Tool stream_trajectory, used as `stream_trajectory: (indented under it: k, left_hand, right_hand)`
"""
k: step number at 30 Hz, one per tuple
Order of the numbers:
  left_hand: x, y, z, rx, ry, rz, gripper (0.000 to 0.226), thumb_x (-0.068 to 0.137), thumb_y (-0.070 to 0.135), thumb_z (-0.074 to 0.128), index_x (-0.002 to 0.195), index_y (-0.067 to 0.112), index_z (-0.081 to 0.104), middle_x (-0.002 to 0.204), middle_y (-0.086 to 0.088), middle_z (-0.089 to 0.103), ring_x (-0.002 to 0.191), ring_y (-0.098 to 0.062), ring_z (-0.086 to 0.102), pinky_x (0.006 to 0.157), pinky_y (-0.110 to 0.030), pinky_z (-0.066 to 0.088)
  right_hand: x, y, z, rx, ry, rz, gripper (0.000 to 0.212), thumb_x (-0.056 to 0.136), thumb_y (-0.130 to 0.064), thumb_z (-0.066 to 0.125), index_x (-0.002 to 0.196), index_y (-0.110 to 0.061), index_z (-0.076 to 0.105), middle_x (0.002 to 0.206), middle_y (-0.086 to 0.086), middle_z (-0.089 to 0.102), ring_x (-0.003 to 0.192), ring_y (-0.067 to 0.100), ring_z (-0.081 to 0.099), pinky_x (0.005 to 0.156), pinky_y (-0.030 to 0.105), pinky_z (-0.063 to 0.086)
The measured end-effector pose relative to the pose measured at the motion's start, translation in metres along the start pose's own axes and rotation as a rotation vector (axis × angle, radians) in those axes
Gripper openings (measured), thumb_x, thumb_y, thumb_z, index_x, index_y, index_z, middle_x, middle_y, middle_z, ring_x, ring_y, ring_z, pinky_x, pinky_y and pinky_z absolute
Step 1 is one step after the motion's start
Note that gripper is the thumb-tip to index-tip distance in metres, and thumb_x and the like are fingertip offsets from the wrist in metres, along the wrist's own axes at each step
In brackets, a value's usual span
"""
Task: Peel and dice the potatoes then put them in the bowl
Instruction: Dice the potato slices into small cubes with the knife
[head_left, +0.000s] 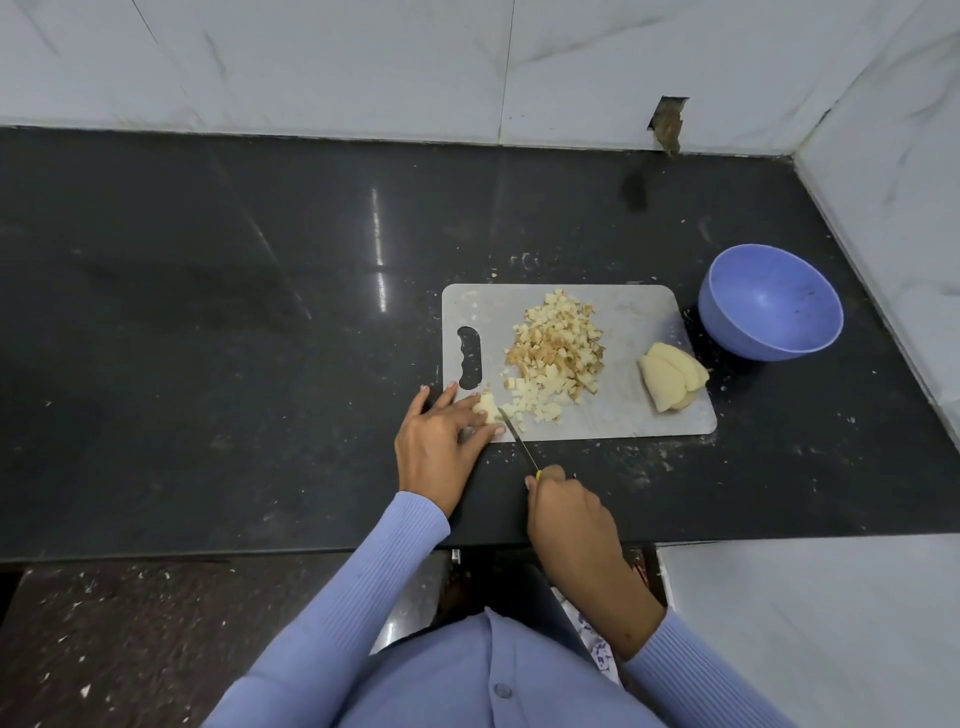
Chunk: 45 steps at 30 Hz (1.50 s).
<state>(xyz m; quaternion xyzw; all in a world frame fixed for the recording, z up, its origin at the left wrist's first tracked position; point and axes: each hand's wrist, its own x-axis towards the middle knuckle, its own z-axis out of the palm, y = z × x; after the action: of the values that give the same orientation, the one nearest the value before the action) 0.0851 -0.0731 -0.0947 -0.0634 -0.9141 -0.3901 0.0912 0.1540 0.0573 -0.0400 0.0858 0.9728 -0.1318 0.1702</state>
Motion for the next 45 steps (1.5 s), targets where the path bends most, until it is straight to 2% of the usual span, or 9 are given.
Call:
stream_trajectory:
  k: [7, 13, 16, 18, 24, 31, 36, 41, 45]
  left_hand:
    - [0.000, 0.008, 0.006, 0.036, 0.063, -0.049, 0.012, 0.070, 0.020, 0.083, 0.069, 0.013, 0.074, 0.098, -0.003, 0.073, 0.107, -0.016, 0.065, 0.109, -0.034, 0.031]
    - [-0.002, 0.007, 0.004, 0.018, 0.059, -0.025, 0.011, 0.072, 0.021, 0.082, 0.075, 0.013, 0.075, 0.102, -0.002, 0.072, 0.111, -0.016, 0.063, 0.111, -0.031, 0.027]
    - [-0.003, -0.001, -0.003, -0.029, 0.021, 0.014, 0.015, 0.072, 0.024, 0.082, 0.082, 0.014, 0.077, 0.110, -0.001, 0.069, 0.120, -0.013, 0.056, 0.114, -0.029, 0.020]
    - [-0.004, -0.005, -0.007, -0.027, 0.049, 0.036, 0.016, 0.071, 0.020, 0.082, 0.085, 0.014, 0.077, 0.111, -0.003, 0.069, 0.119, -0.014, 0.057, 0.114, -0.029, 0.020]
    - [-0.007, -0.005, -0.005, -0.029, 0.075, -0.014, 0.019, 0.070, 0.021, 0.083, 0.085, 0.013, 0.077, 0.104, -0.004, 0.071, 0.112, -0.014, 0.061, 0.113, -0.037, 0.025]
    - [-0.009, -0.003, -0.002, -0.005, 0.108, -0.001, 0.018, 0.071, 0.021, 0.083, 0.085, 0.012, 0.077, 0.101, -0.002, 0.072, 0.109, -0.014, 0.063, 0.113, -0.036, 0.023]
    - [-0.007, -0.007, -0.005, -0.024, 0.086, 0.028, 0.018, 0.070, 0.018, 0.083, 0.087, 0.013, 0.077, 0.102, -0.002, 0.072, 0.110, -0.013, 0.062, 0.114, -0.035, 0.022]
    - [-0.008, -0.006, -0.004, -0.030, 0.099, 0.030, 0.016, 0.071, 0.016, 0.082, 0.086, 0.014, 0.077, 0.101, -0.002, 0.072, 0.109, -0.013, 0.063, 0.114, -0.034, 0.020]
    - [-0.009, -0.007, -0.006, -0.026, 0.121, 0.037, 0.013, 0.073, 0.015, 0.081, 0.085, 0.014, 0.077, 0.100, -0.003, 0.072, 0.109, -0.017, 0.064, 0.114, -0.040, 0.024]
  right_hand:
    - [-0.010, 0.007, 0.002, 0.010, -0.025, -0.008, 0.032, 0.105, -0.030, 0.022, 0.111, -0.009, 0.045, 0.107, 0.008, 0.063, 0.099, 0.025, 0.061, 0.068, 0.029, 0.037]
    - [-0.008, 0.016, -0.002, 0.051, 0.024, 0.013, 0.036, 0.104, -0.034, 0.023, 0.109, -0.009, 0.049, 0.100, 0.007, 0.063, 0.091, 0.024, 0.061, 0.064, 0.027, 0.033]
    - [-0.007, 0.012, -0.008, 0.102, 0.072, -0.003, 0.035, 0.103, -0.035, 0.025, 0.099, -0.012, 0.049, 0.092, 0.007, 0.062, 0.080, 0.024, 0.057, 0.063, 0.028, 0.033]
    - [-0.003, 0.005, -0.012, 0.140, 0.100, -0.024, 0.032, 0.103, -0.036, 0.025, 0.092, -0.014, 0.046, 0.084, 0.005, 0.058, 0.074, 0.023, 0.054, 0.062, 0.028, 0.034]
    - [0.018, -0.012, -0.009, 0.161, 0.046, -0.034, 0.041, 0.103, -0.036, 0.026, 0.107, -0.006, 0.054, 0.100, 0.012, 0.062, 0.093, 0.029, 0.060, 0.068, 0.031, 0.038]
    - [0.017, 0.003, -0.008, 0.114, 0.071, 0.026, 0.040, 0.104, -0.035, 0.024, 0.109, -0.007, 0.051, 0.103, 0.012, 0.062, 0.095, 0.029, 0.059, 0.068, 0.032, 0.036]
    - [0.009, -0.001, -0.005, 0.109, 0.042, -0.020, 0.037, 0.103, -0.036, 0.024, 0.101, -0.009, 0.050, 0.089, 0.006, 0.059, 0.088, 0.027, 0.060, 0.065, 0.030, 0.036]
    - [0.007, 0.010, -0.005, 0.121, 0.056, 0.024, 0.031, 0.103, -0.036, 0.023, 0.091, -0.014, 0.042, 0.089, 0.007, 0.060, 0.086, 0.026, 0.060, 0.064, 0.029, 0.034]
    - [0.011, 0.001, -0.008, 0.130, 0.082, -0.035, 0.037, 0.103, -0.036, 0.024, 0.099, -0.009, 0.049, 0.085, 0.007, 0.059, 0.084, 0.028, 0.060, 0.062, 0.030, 0.034]
